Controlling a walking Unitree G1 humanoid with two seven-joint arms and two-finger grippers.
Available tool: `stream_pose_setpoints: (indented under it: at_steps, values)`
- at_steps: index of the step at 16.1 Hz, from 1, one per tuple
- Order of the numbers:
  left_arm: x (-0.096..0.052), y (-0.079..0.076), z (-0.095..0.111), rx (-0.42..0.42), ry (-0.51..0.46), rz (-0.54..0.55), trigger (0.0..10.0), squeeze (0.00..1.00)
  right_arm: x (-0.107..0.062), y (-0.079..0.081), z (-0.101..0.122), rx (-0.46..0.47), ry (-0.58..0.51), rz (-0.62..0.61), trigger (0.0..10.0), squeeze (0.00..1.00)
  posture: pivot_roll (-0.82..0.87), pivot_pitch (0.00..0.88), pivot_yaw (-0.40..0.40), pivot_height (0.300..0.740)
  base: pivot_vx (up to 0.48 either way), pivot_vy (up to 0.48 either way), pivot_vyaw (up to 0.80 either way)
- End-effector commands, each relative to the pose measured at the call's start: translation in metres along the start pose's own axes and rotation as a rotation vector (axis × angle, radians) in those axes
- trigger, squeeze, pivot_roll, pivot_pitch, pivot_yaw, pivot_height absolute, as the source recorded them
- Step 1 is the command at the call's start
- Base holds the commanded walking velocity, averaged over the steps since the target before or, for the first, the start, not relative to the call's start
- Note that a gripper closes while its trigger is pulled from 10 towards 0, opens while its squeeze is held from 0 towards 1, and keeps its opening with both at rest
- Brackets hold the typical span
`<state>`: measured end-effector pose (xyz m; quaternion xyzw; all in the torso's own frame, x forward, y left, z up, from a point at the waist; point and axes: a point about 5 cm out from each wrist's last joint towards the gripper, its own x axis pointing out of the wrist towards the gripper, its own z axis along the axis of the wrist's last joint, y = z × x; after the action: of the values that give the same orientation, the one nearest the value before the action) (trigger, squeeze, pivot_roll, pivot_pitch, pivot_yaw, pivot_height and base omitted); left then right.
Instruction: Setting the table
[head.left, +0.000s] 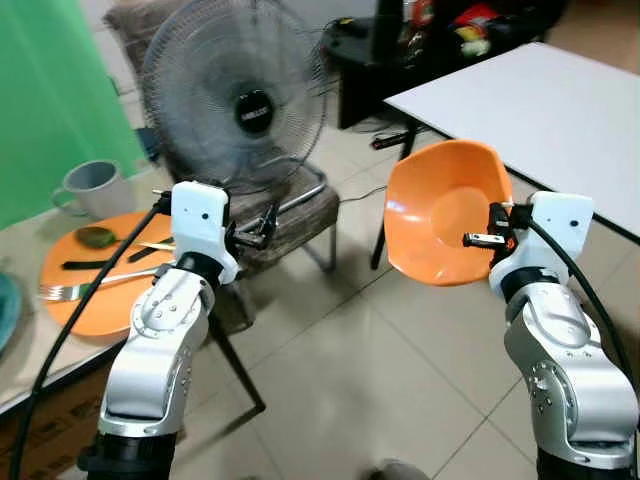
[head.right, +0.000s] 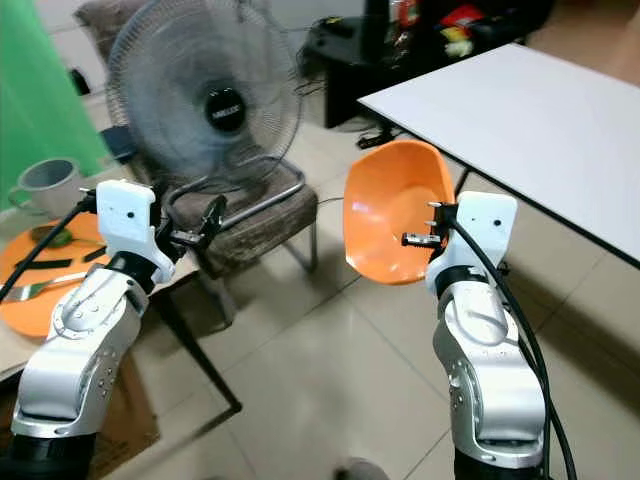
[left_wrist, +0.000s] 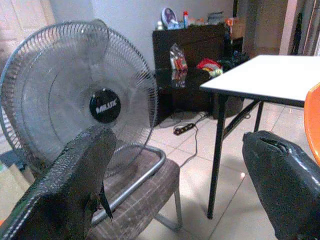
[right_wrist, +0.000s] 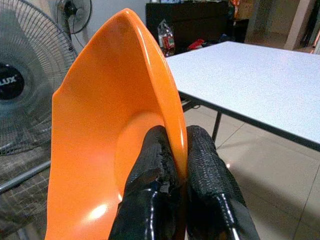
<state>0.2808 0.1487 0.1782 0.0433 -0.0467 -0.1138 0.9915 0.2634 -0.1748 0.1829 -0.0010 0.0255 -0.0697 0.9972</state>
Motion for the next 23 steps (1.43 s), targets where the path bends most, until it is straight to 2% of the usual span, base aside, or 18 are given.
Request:
stream_pose_setpoints:
  at_steps: [1,3,7,23]
  values:
    - [0.000,-0.001,0.000,0.020,-0.001,-0.002,10.0,0.00,0.000,-0.001,0.004,0.009,-0.018,0.007,10.0,0.00,0.03,0.000,0.009,0.740,0.000,0.000,-0.80]
    - [-0.003,-0.001,0.000,-0.008,-0.003,-0.010,10.0,0.00,0.000,0.004,0.006,0.025,-0.030,0.059,10.0,0.00,0.03,0.000,0.008,0.740,0.000,0.000,-0.29]
    - [-0.001,0.001,-0.001,-0.012,0.007,0.004,10.0,0.00,0.000,0.012,0.007,0.041,-0.035,0.111,10.0,0.00,0.04,0.000,0.008,0.740,0.315,0.000,0.00]
    - [0.006,-0.005,0.003,-0.027,0.002,-0.052,10.0,0.00,0.003,0.011,0.007,0.105,-0.035,0.090,10.0,0.00,0.02,0.000,0.020,0.740,0.416,0.000,0.00]
